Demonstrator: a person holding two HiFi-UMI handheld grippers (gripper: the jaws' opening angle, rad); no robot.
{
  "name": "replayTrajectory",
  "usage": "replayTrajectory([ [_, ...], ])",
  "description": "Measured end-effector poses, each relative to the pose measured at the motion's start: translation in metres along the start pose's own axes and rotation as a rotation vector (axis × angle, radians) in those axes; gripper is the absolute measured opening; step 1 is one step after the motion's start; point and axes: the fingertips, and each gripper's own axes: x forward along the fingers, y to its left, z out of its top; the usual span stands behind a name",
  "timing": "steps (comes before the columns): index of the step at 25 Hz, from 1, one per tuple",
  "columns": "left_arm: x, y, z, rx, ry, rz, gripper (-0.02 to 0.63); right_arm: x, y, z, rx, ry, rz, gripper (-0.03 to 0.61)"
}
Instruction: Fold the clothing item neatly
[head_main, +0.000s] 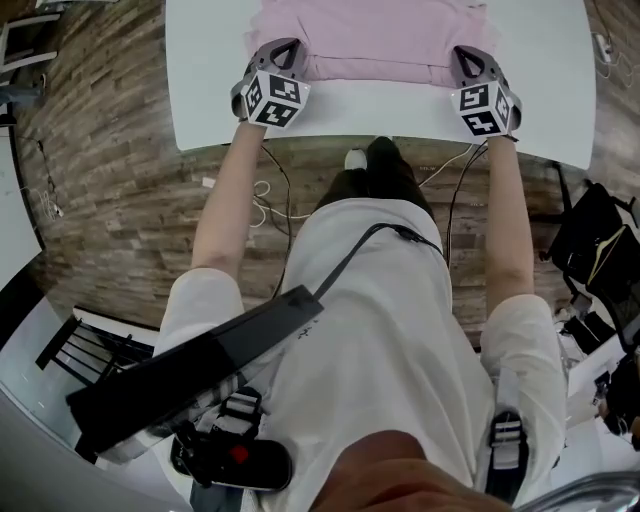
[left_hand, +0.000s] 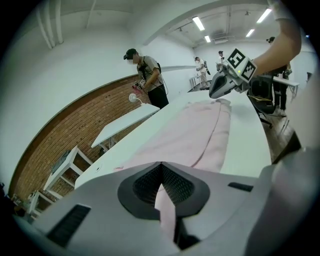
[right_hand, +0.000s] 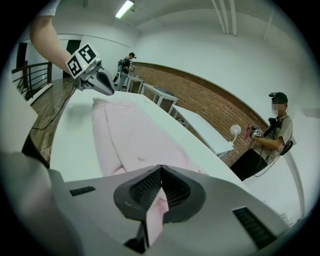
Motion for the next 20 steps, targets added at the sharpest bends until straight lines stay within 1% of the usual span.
replayTrajectory([
  [2,-0.013,-0.01,0.002,0.005,-0.016,0.001,0.002,-0.012,0.015,0.004,0.001,-0.006,0.004,0.003],
  [6,-0.036,-0.031,0.003,-0.01,-0.045,-0.011,0.002,-0.037,0.04,0.015,0.021,-0.023,-0.006,0.003],
  [12,-0.059,-0.052,0.002,-0.015,-0.079,-0.023,0.002,-0.064,0.063,0.023,0.006,-0.022,-0.032,0.003],
  [17,-0.07,-0.066,0.006,-0.017,-0.084,-0.033,0.002,-0.084,0.08,0.023,0.001,-0.018,-0.022,0.003],
  [20,-0.078,-0.073,0.011,-0.039,-0.092,-0.036,0.002,-0.093,0.089,0.025,0.017,-0.028,-0.012,0.003],
])
